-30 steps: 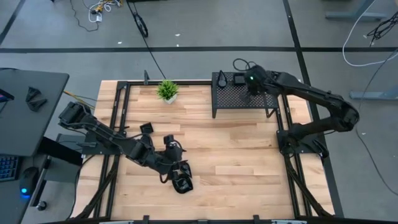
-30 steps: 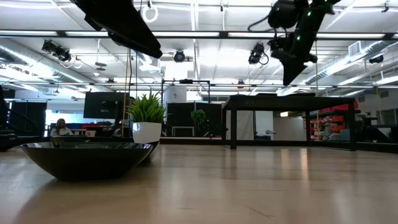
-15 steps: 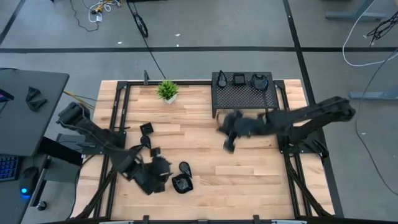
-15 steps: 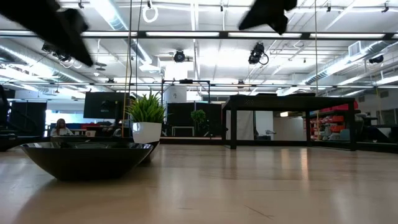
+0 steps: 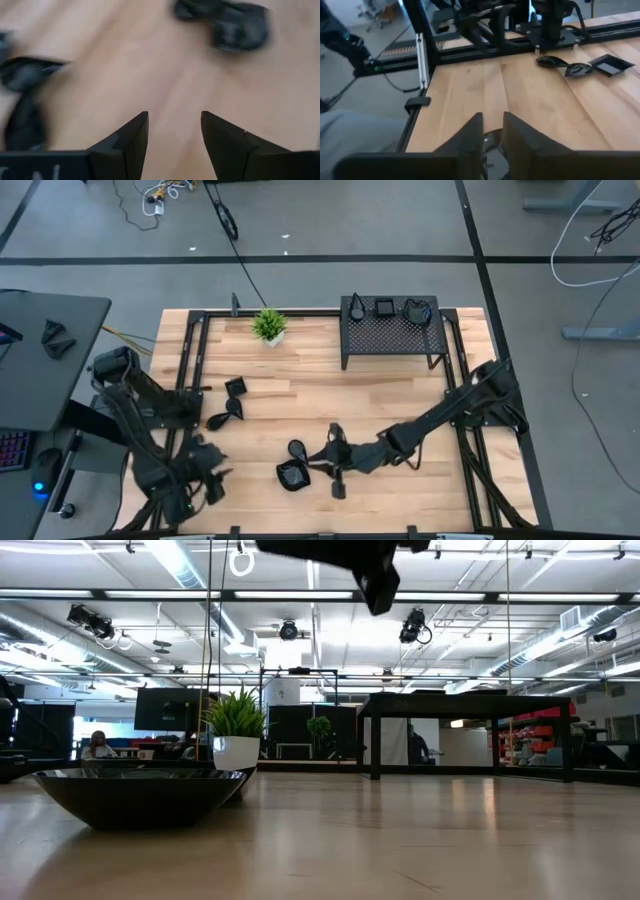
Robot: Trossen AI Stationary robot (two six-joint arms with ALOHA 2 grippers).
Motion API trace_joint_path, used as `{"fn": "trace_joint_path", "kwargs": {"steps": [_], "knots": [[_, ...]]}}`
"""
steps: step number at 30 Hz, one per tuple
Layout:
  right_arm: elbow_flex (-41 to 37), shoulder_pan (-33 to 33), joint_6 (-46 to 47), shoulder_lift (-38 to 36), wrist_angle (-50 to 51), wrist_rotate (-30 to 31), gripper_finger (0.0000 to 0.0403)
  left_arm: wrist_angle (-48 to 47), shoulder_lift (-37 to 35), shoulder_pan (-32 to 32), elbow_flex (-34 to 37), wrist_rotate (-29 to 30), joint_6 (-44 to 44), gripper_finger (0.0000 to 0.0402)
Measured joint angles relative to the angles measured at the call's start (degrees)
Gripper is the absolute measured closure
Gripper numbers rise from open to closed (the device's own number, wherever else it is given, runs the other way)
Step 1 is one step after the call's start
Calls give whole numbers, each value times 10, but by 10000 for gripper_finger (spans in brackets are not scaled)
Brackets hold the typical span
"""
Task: Pick & Place Mini shaped plates
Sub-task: Stack the black square plate on top of the black square plate on the shelf
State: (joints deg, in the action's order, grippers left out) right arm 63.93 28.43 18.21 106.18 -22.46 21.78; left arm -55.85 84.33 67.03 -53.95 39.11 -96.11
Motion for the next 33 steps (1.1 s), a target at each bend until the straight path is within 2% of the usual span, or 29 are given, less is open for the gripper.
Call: {"fn": "trace_joint_path", "kwargs": {"steps": [2, 4, 8, 13, 19, 22, 26, 29, 33], "knots": [[0, 2, 2, 19, -25, 14, 307, -67, 0, 8, 0, 5, -89, 220], [0, 2, 2, 27, -30, 16, 289, -117, 0, 3, 0, 8, -136, 226], [0, 1, -6, 29, -23, 15, 262, -171, 0, -37, 0, 35, -133, 236], [0, 1, -19, 25, -26, 13, 249, -180, 0, -129, 0, 38, -94, 243], [0, 1, -22, 25, -25, 13, 250, -188, 0, -271, 0, 6, 30, 217], [0, 1, -22, 25, -25, 13, 252, -183, 0, -343, 0, -20, 129, 208], [0, 3, -22, 21, -20, -10, 252, -148, 0, -431, 0, -47, 267, 217], [0, 10, -20, -6, 15, -57, 252, -135, 0, -488, 0, -61, 343, 227], [0, 26, 20, -61, 117, -78, 252, -72, -6, -545, 32, -99, 433, 229]]}}
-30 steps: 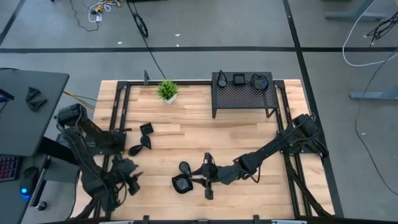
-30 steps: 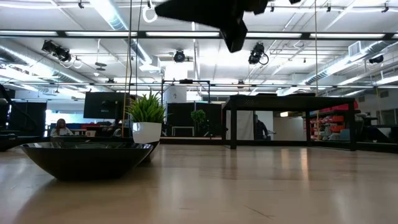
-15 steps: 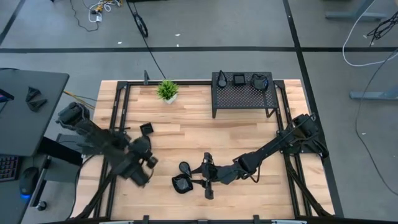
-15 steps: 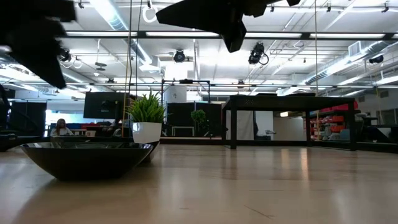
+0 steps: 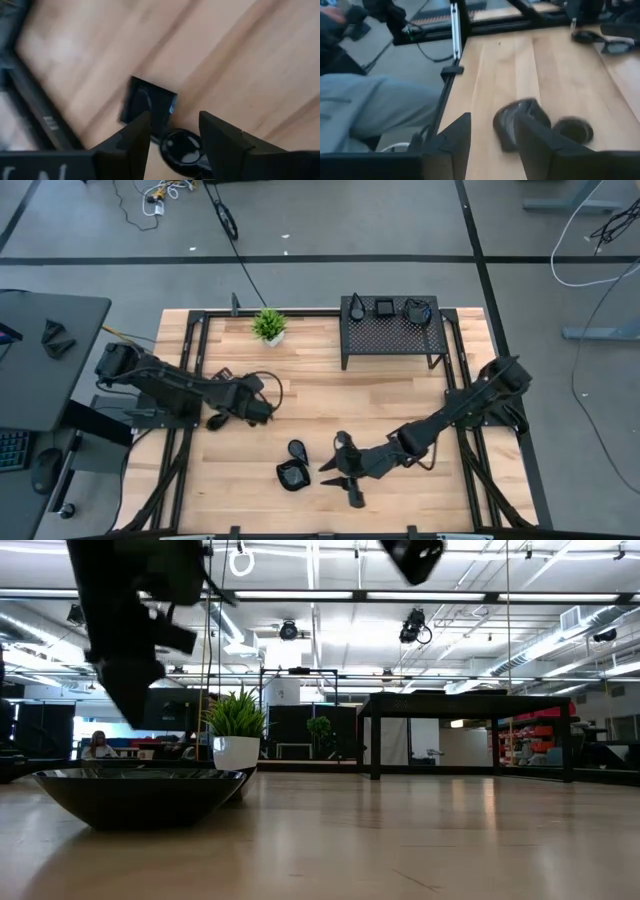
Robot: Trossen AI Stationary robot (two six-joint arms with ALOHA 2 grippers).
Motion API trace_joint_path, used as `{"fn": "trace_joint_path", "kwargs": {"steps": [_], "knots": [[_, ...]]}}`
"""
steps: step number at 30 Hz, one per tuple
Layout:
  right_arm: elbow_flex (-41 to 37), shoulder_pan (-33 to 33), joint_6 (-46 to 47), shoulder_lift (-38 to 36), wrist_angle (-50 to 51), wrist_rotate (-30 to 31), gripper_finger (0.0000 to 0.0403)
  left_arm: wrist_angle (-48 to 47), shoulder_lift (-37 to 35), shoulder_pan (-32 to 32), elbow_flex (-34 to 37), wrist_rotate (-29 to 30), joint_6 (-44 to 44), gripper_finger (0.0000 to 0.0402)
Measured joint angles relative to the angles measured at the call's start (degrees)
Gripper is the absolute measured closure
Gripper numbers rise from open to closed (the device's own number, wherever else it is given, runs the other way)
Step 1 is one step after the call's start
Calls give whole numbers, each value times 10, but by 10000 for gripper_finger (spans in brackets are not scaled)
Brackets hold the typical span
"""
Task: Pick & Place Mini shaped plates
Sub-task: Stack the black square plate on top of the black square plate on the shelf
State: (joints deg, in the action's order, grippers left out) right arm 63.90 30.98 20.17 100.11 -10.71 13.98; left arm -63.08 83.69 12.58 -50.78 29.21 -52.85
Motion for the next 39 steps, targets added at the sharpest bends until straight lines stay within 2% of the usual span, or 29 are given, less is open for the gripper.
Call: {"fn": "trace_joint_path", "kwargs": {"steps": [4, 7, 13, 17, 24, 39], "knots": [[0, 19, 14, -36, 57, 21, 252, 83, -27, -58, 76, -45, 56, 218], [0, 27, 3, -41, 58, 54, 253, 106, -47, -91, 114, -51, 60, 204], [0, 27, -3, -41, 59, 99, 253, 137, -83, -102, 151, -59, 90, 202], [0, 22, -3, -41, 58, 106, 253, 169, -88, -102, 171, -86, 105, 222], [0, 19, -1, -41, 55, 107, 253, 217, -87, -102, 202, -90, 113, 261], [0, 19, -13, -41, 53, 107, 253, 230, -88, -101, 203, -83, 146, 384]]}}
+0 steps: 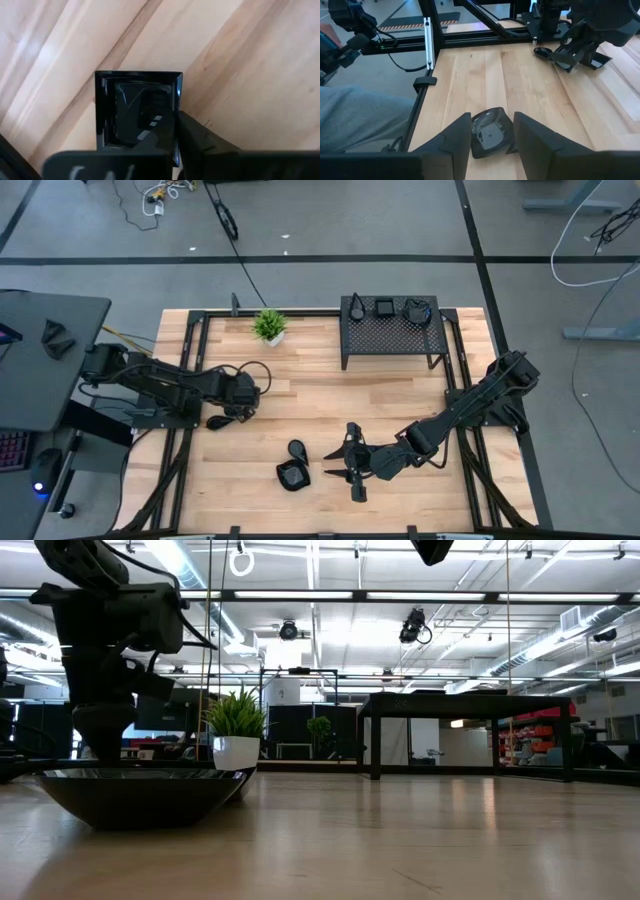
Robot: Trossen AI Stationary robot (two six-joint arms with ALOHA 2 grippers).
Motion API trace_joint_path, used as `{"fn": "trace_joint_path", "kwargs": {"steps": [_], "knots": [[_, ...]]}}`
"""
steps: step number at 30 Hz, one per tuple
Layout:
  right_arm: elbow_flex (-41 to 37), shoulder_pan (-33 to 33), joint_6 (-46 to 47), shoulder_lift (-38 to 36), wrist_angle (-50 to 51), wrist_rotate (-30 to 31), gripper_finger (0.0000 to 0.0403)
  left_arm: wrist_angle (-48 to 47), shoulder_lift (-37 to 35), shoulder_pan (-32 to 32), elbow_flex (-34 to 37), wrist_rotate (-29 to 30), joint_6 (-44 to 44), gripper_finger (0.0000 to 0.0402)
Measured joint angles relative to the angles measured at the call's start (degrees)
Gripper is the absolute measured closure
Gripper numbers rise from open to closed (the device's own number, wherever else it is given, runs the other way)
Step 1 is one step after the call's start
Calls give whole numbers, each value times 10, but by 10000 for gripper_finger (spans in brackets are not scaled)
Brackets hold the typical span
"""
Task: Pick & Place Mini shaped plates
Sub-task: Stack the black square plate on top of the black square plate on the shelf
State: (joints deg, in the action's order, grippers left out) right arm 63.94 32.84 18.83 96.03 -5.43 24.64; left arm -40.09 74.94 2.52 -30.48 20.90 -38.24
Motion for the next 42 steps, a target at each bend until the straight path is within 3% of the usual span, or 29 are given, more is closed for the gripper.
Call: {"fn": "trace_joint_path", "kwargs": {"steps": [5, 11, 18, 21, 26, 33, 42], "knots": [[0, 0, -4, 0, 0, 0, 253, -3, 0, 24, -42, -5, 34, 395], [0, 0, -16, -37, 6, -16, 253, 4, 0, 87, -153, -22, 124, 396], [0, -31, -43, -106, 32, -103, 253, 150, 0, 177, -249, -144, 278, 396], [0, -61, -67, -97, 32, -166, 253, 232, 4, 213, -257, -169, 314, 398], [0, -106, -81, -52, 7, -247, 246, 276, 18, 248, -257, -168, 318, 398], [0, -134, -87, -20, -45, -286, 232, 282, 41, 255, -257, -161, 316, 396], [0, -134, -103, 9, -51, -304, 250, 295, 47, 244, -257, -160, 319, 397]]}}
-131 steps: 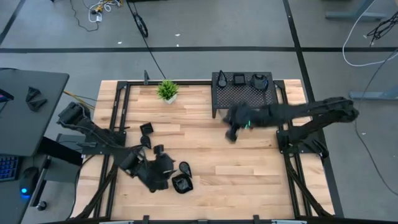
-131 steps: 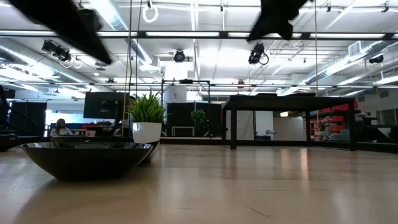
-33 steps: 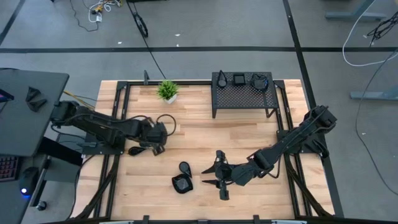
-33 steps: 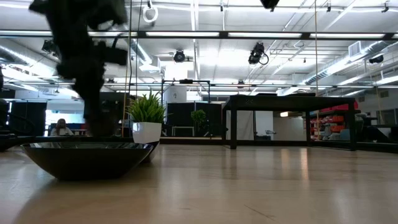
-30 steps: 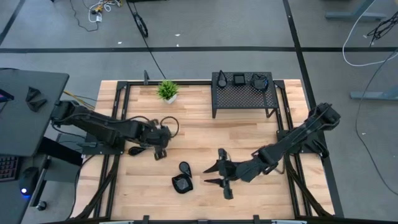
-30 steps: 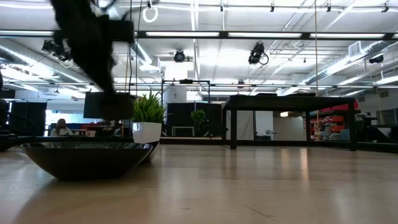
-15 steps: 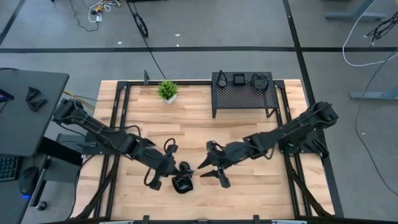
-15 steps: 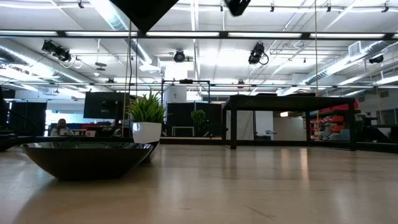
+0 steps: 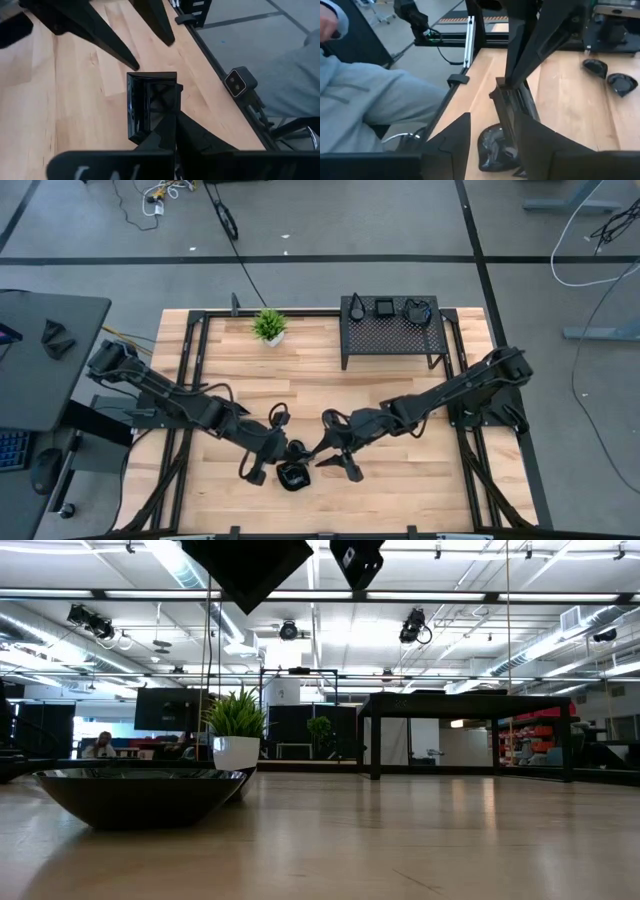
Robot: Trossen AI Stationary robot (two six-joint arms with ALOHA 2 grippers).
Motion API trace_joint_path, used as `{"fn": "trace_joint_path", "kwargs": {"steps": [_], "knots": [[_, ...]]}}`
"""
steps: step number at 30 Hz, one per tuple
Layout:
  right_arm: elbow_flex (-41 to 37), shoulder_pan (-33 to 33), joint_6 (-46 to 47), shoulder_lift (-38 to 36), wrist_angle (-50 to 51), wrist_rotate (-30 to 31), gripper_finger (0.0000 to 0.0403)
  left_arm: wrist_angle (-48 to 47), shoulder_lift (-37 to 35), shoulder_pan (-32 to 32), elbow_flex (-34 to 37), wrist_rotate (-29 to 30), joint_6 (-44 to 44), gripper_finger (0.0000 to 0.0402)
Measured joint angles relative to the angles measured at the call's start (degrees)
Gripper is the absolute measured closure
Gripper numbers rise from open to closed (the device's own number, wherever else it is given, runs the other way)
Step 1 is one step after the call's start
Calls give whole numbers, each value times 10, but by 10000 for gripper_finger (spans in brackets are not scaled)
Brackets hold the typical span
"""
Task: Pick & Place Mini shaped plates
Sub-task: Stack the black square plate on top of the black square plate on the shelf
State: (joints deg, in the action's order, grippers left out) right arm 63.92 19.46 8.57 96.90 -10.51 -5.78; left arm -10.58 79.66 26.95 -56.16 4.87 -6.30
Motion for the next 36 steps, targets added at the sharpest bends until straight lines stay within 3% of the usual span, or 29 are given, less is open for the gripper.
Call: {"fn": "trace_joint_path", "kwargs": {"steps": [12, 26, 31, 36], "knots": [[0, 0, -20, 10, -19, 23, 279, 14, 0, -2, 0, 5, 10, 395], [0, 1, -36, 10, -16, 20, 382, 20, 0, -9, 0, 35, 12, 388], [0, 2, -37, 9, -7, 15, 396, 37, 0, -17, 0, 42, 17, 361], [0, 4, -31, 9, 36, 18, 400, 45, 0, -33, 0, 50, 16, 299]]}}
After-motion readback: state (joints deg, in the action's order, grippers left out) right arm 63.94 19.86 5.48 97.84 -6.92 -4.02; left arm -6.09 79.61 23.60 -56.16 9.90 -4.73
